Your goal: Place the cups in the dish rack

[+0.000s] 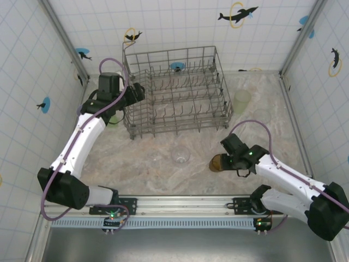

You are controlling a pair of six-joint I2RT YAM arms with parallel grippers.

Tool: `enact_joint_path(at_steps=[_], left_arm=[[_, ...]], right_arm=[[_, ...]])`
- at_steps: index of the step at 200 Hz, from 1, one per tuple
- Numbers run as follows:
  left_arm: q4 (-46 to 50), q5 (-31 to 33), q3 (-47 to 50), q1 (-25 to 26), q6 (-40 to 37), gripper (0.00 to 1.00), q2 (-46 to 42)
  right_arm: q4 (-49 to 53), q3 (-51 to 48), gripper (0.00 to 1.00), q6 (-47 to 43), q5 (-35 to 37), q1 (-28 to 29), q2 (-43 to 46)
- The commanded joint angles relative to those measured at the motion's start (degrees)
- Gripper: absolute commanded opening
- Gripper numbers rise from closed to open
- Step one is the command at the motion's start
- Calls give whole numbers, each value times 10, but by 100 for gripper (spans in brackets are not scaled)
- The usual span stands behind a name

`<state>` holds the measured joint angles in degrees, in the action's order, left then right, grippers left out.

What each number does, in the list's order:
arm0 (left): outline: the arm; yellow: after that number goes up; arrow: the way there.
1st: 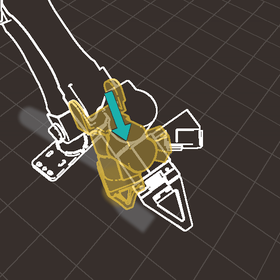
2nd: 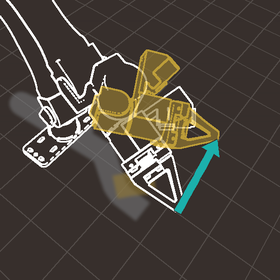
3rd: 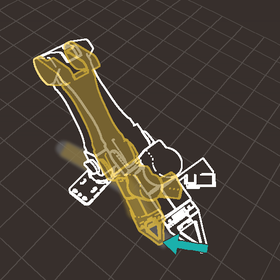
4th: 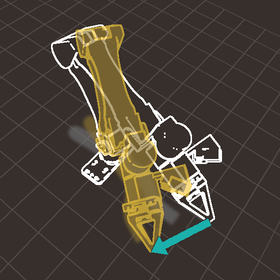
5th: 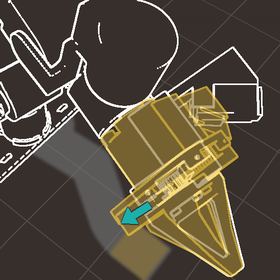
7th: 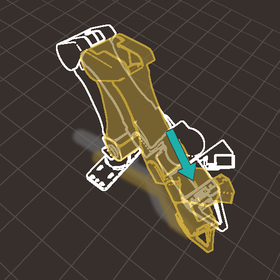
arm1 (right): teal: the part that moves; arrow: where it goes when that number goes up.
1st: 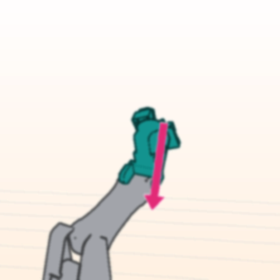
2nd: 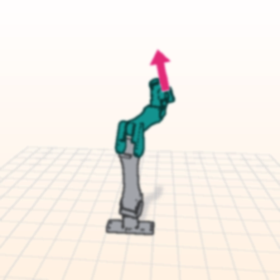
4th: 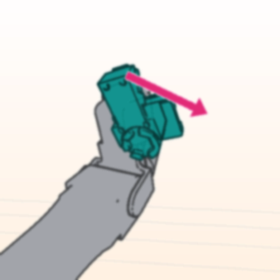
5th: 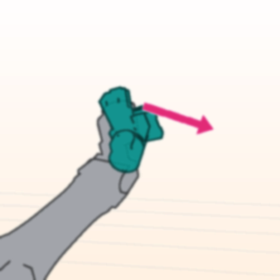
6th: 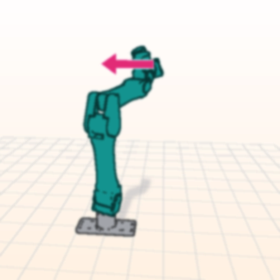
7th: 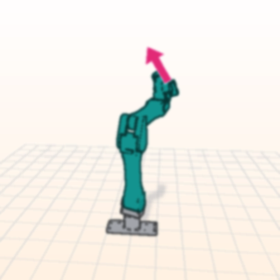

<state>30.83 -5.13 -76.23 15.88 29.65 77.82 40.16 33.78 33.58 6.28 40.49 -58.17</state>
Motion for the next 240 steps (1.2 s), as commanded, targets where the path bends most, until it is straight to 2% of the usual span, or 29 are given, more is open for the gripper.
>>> enact_joint_path(at_steps=[1,76,135,240], left_arm=[[-2,4,-8,5,5,98,7],[0,6,-14,5,-7,98,20],[5,12,-9,5,-16,98,22],[20,17,-22,5,-30,98,36]], right_arm=[[24,26,0,-3,36,-3,-7],[82,93,0,-29,61,-64,-12],[135,182,0,-60,92,-101,-20],[188,373,0,-141,131,-191,-107]])
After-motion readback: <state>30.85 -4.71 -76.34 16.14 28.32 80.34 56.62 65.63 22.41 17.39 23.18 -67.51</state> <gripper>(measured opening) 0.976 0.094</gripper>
